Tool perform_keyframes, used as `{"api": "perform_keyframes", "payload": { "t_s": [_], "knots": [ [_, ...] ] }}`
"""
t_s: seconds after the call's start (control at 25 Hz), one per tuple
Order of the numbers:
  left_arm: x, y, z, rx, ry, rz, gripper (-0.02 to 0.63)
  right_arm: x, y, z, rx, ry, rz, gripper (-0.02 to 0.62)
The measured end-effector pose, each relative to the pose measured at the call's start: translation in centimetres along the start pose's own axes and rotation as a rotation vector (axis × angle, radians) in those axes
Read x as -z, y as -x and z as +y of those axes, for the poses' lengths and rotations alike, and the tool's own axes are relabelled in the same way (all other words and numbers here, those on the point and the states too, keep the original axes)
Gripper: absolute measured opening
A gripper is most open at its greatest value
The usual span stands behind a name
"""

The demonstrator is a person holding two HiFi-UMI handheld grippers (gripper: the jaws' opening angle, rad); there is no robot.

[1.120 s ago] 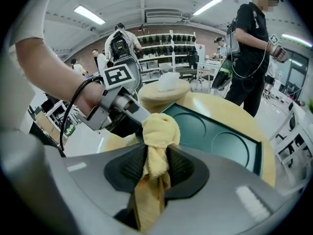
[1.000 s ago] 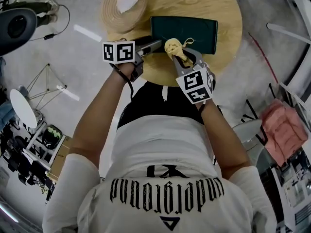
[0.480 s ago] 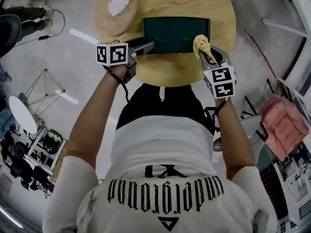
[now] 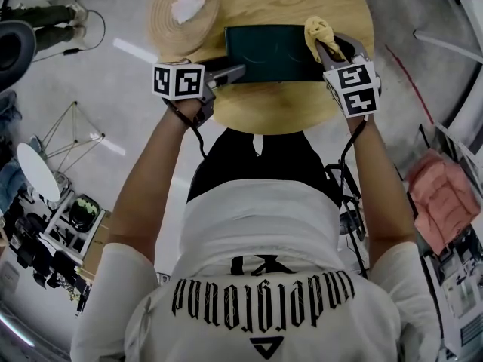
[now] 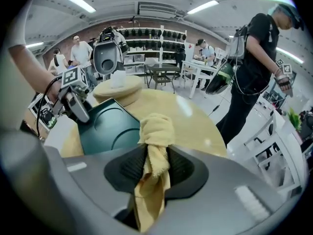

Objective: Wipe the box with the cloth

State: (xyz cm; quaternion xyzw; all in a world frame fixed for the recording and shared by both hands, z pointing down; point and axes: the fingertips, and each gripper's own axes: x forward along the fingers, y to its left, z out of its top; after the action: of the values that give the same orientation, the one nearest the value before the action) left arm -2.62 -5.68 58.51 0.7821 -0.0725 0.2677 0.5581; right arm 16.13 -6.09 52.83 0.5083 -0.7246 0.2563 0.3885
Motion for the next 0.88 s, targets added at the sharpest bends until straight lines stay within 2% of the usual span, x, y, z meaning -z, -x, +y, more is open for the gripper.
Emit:
{"api": "perform_keyframes", "payload": {
  "t_s": [0.16,0.36,0.56,0.68,0.88],
  "knots": [
    [0.1,0.0,0.0,0.001,-0.009,0.027,0.307,-1.1,-0.9,1.9,-0.066,0.024,0.002,0.092],
    [0.3,0.0,-0.1,-0.004,-0.004,0.019,0.308,-4.0,-2.5,5.9,-0.131,0.114,-0.029,0.091],
    [0.3,0.1,0.0,-0.007,-0.004,0.014,0.31,-7.3,-5.0,12.0,-0.224,0.214,-0.053,0.092],
    [0.3,0.1,0.1,-0.008,0.0,0.015,0.31,-9.1,-6.1,15.2,-0.252,0.273,-0.061,0.092],
    [0.1,0.3,0.2,-0.014,0.021,-0.011,0.311,-8.7,-5.6,15.9,-0.285,0.28,-0.053,0.091]
  ]
}}
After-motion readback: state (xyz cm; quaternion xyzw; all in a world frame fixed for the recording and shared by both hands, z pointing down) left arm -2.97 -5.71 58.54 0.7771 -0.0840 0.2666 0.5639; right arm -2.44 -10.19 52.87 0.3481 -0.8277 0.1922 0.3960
